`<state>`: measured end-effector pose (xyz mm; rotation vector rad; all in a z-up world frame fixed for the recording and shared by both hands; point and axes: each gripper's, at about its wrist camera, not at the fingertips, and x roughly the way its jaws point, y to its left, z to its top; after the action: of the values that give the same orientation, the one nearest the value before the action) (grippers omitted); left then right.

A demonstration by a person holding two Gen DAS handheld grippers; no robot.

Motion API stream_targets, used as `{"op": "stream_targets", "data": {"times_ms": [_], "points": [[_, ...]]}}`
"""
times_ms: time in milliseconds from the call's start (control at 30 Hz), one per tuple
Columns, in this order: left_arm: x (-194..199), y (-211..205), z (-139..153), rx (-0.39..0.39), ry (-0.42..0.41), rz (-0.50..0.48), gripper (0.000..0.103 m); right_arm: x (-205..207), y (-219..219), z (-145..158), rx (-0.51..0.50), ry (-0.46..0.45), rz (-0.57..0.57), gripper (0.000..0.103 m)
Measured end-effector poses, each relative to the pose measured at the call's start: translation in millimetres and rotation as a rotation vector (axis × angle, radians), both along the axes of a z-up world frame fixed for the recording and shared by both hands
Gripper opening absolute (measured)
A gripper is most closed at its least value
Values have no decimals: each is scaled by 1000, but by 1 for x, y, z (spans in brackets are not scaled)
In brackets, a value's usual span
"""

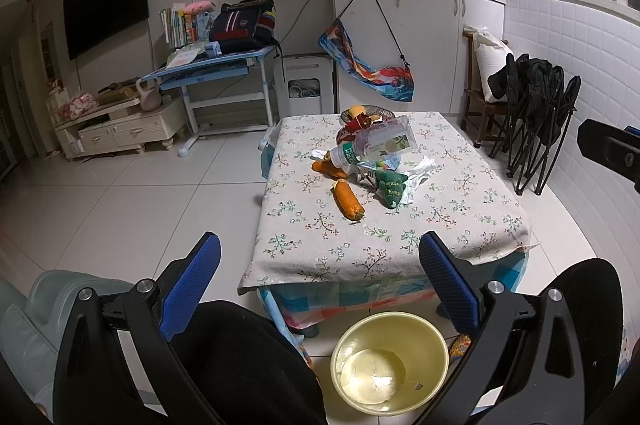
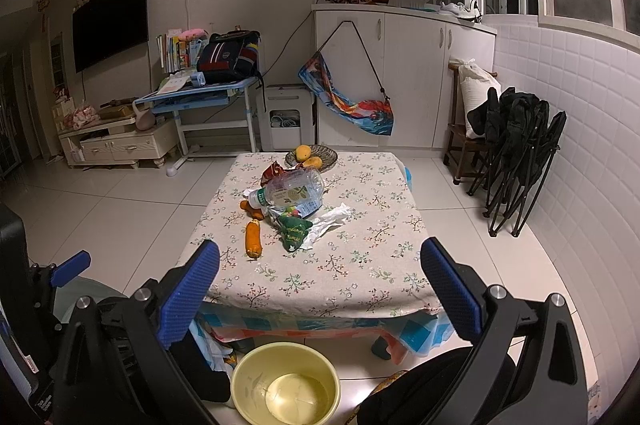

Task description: Collect trash

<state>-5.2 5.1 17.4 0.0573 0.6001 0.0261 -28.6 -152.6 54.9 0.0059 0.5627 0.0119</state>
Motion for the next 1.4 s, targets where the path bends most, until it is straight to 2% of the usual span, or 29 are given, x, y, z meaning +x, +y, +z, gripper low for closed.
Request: {"op": "stream_targets", "data": {"times_ms": [333,533,800,967,1200,1400], "points": [[1,-1,-1,3,-1,-2,96,0,1,-1,3,-4,7,96],[8,0,-13,15,2,11,96,15,-6,-24,28,14,52,96],[51,10,-37,-16,75,20,96,53,-15,-54,36,83,88,96],[81,11,-45,-17,108,27,96,81,-21,-76,80,117,136,96],[129,14,-75,-46,181,33,96,126,-30,-111,119,211,161,96],[169,13,-95,-66,232,41,96,153,-33,-126,177,266,188,96]]}}
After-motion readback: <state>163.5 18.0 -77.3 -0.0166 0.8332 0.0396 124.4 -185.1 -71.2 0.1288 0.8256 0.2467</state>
